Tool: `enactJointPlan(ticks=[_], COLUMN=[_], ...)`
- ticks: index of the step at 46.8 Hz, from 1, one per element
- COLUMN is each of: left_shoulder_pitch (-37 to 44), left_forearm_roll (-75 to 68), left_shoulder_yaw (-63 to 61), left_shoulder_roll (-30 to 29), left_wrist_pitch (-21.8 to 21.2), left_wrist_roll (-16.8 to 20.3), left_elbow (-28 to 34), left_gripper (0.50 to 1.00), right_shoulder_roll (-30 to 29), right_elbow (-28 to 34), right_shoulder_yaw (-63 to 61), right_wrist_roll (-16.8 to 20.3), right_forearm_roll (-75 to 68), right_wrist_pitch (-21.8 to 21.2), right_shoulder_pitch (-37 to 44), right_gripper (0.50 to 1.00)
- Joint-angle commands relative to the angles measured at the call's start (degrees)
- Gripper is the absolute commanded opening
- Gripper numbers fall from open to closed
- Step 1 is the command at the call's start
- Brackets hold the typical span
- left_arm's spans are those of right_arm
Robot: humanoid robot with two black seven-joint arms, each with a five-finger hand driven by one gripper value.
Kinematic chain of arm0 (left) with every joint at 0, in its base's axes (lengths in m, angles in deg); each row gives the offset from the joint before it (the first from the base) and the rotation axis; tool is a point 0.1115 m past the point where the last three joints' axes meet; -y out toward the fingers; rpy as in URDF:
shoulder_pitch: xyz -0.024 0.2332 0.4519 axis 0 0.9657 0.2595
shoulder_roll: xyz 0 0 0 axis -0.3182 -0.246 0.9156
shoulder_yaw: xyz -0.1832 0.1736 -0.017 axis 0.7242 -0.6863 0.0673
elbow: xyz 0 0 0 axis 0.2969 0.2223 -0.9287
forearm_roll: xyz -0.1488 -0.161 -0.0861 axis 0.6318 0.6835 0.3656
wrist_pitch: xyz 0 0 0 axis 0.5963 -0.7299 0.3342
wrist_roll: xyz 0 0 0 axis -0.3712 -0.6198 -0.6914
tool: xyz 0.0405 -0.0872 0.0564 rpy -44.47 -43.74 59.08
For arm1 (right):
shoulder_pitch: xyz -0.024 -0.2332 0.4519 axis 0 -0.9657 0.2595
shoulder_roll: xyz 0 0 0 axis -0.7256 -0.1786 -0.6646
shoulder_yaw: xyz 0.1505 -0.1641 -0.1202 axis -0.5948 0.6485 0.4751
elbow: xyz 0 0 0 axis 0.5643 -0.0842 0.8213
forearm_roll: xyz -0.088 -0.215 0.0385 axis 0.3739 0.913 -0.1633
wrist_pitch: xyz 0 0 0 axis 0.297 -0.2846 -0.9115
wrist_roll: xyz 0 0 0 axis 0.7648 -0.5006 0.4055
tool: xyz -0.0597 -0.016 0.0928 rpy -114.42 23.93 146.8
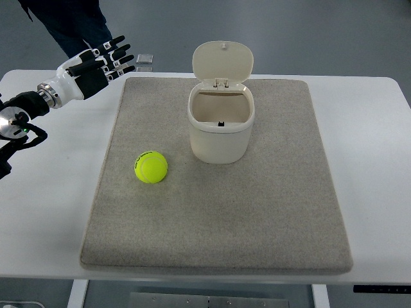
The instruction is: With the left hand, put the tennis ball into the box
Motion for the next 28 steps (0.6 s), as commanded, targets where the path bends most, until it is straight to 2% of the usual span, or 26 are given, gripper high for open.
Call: enactJointPlan(ticks=[1, 28], left_shoulder_pitch=[-0.08, -0.44], left_forearm_roll=[-0.03, -0.03], left_shoulder_yaw=[-0.08, 0.01], left_shoulder_roll=[0.09, 0.45], left_wrist_pitch=[0.0, 0.35], left_wrist_roll=[0.04, 0.22], left_elbow=[0.0, 0.44], left_gripper=[0.994, 0.994], right_shoulder_roll=[0.0, 0.0], right_elbow=[-0.01, -0.01], right_shoulder_yaw=[-0.01, -0.01], right_wrist_roll=[-0.09, -0.08], right_forearm_roll=[0.0, 0.0], right_wrist_pitch=[0.0, 0.0], right_shoulder_pitch=[0.0, 0.0], right_gripper=[0.938, 0.938])
